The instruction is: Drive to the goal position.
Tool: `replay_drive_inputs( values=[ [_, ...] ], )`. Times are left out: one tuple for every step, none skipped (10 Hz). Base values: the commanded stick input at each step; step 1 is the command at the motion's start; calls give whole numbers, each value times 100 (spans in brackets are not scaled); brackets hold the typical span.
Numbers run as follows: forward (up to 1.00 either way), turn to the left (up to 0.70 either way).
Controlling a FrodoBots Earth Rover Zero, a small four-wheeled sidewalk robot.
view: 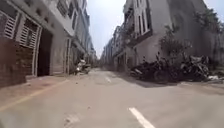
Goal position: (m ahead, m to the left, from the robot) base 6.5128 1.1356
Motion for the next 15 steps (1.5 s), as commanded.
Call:
replay_drive_inputs(
  values=[
    [100,0],
    [100,0],
    [100,0],
    [100,0],
    [100,0],
    [100,0],
    [100,0],
    [100,0],
    [100,0],
    [100,0],
    [100,0],
    [100,0],
    [100,0],
    [100,0],
    [100,0]
  ],
)
